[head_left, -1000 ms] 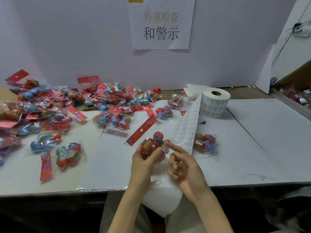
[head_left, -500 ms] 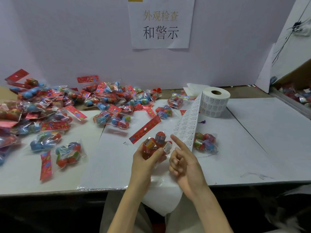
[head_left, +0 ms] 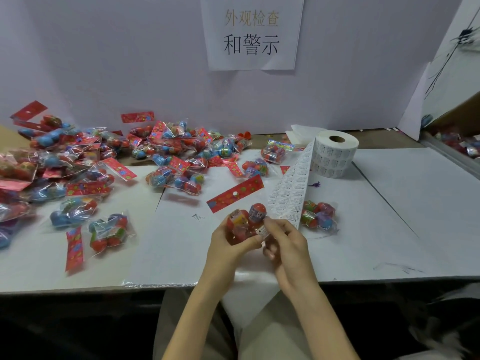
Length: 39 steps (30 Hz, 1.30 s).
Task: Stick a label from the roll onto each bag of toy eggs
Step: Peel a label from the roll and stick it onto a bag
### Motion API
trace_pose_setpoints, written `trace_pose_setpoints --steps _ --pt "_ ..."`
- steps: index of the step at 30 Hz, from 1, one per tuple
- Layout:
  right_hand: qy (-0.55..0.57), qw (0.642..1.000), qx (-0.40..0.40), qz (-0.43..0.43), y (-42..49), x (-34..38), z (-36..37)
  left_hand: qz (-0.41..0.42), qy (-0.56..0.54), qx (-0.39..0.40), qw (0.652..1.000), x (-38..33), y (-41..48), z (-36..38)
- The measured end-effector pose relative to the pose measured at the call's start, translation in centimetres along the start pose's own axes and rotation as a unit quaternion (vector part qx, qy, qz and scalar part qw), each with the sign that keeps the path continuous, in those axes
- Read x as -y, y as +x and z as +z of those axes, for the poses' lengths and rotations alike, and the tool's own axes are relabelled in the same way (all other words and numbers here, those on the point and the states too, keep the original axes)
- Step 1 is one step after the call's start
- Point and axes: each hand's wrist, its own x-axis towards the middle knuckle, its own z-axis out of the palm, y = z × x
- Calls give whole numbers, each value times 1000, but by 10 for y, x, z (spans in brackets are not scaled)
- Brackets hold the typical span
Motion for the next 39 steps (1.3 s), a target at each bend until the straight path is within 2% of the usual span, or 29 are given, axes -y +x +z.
trace_pose_setpoints --steps 4,17,21,25,31,35,39 --pt "15 1000 -17 0 1 -1 1 -3 -24 4 1000 -4 -1 1" --pt "-111 992 -20 -57 -5 -2 4 0 -40 -25 999 -3 -1 4" --pt "-51 997 -28 -43 -1 -4 3 -16 -44 -12 999 -2 0 1" --pt "-47 998 -28 -23 -1 -2 2 -25 -58 -12 998 -3 1 0" --pt "-68 997 8 -42 -4 1 5 -19 -70 -29 997 -2 3 2" --pt "-25 999 11 -27 -4 1 4 -20 -64 -17 998 -1 5 -1" --pt "-41 999 7 -30 -2 -3 1 -21 -58 -31 998 1 6 0"
